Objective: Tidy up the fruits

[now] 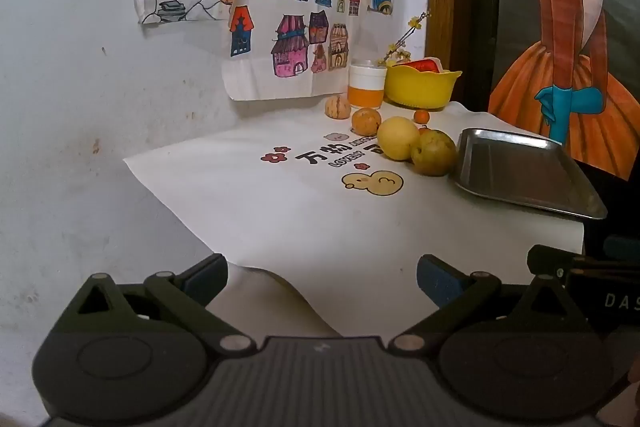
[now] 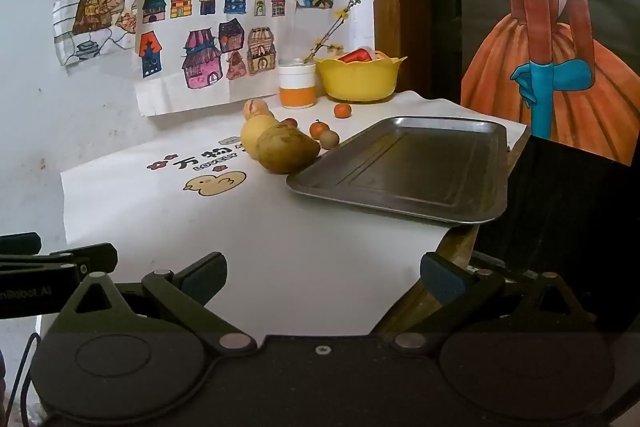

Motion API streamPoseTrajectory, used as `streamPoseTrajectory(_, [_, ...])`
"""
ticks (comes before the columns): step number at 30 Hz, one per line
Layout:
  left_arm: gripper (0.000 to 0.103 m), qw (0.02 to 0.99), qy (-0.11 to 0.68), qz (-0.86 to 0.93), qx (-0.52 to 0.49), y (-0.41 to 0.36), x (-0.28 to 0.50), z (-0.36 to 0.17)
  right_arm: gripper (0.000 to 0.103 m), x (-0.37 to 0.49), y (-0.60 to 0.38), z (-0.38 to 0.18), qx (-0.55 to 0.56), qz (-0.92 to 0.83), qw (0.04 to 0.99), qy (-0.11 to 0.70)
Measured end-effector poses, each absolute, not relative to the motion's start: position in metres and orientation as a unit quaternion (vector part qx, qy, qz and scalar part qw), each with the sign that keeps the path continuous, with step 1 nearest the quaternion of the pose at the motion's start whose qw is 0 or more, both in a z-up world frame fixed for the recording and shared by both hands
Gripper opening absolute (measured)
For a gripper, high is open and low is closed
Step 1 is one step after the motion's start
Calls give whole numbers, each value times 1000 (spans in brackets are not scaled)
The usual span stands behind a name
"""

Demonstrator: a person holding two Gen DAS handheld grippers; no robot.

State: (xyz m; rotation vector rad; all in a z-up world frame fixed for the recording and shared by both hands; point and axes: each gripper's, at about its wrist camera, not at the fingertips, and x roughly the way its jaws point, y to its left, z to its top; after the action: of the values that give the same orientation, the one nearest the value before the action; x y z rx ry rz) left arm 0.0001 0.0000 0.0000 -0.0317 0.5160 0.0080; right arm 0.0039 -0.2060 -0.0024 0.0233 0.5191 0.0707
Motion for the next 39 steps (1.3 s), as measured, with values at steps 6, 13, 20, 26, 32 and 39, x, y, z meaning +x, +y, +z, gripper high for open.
streamPoseTrajectory(6, [103,966,256,5,-15,0,0,0,102,4,-206,-3,11,34,966,257])
streamPoseTrajectory(13, [103,966,258,7,-14,3,2,-1,102,4,-206,-3,12,35,966,256])
streamPoseTrajectory(20, [103,966,258,7,-13,1,2,-1,102,5,-205,-5,12,35,966,257])
streamPoseTrajectory(26, [103,966,260,7,-13,2,1,-2,102,5,-205,-5,13,35,965,258])
streamPoseTrajectory(32, [103,966,260,8,-12,1,1,-2,103,5,-205,-6,13,35,965,259])
streamPoseTrajectory(39, [103,965,260,7,-11,1,1,-4,102,5,-205,-6,13,35,965,259])
